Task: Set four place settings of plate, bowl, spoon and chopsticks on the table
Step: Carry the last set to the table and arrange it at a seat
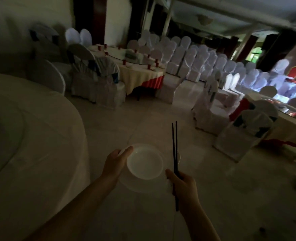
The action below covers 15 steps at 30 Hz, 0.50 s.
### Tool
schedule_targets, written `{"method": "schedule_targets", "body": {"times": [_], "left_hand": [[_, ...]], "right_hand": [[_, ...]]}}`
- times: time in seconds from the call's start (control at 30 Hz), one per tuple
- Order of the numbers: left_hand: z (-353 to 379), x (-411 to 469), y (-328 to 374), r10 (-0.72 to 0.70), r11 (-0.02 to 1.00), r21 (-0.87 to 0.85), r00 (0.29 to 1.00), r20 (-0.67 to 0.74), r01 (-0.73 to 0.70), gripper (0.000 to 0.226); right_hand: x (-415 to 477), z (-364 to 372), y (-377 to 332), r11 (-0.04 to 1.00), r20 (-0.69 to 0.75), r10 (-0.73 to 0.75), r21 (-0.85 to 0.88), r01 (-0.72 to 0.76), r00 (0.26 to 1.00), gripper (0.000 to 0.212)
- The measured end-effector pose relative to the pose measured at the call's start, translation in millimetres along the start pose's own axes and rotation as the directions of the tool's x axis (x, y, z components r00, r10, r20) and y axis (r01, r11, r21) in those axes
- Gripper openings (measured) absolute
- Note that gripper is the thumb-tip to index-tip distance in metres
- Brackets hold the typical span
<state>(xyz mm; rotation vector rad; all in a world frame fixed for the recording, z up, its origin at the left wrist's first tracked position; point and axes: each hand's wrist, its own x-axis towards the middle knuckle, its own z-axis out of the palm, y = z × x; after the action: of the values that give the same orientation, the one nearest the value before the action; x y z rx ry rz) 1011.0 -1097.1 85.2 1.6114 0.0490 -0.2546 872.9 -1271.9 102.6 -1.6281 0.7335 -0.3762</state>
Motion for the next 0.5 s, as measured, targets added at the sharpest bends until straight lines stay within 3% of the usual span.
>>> {"method": "schedule_targets", "body": {"times": [0.27,0.5], "left_hand": [[11.5,156.0,40.0,-0.042,0.999,-0.015,0.988,-0.149,0.041,0.031],[17.4,290.4,49.2,-0.102,0.994,0.002,0.953,-0.286,0.107,0.051]], "right_hand": [[174.3,72.4,-51.9,0.999,0.164,0.002,-0.045,0.005,0.987,0.034],[329.1,146.8,-70.2,0.998,0.328,-0.002,-0.058,0.022,0.945,0.03]]}}
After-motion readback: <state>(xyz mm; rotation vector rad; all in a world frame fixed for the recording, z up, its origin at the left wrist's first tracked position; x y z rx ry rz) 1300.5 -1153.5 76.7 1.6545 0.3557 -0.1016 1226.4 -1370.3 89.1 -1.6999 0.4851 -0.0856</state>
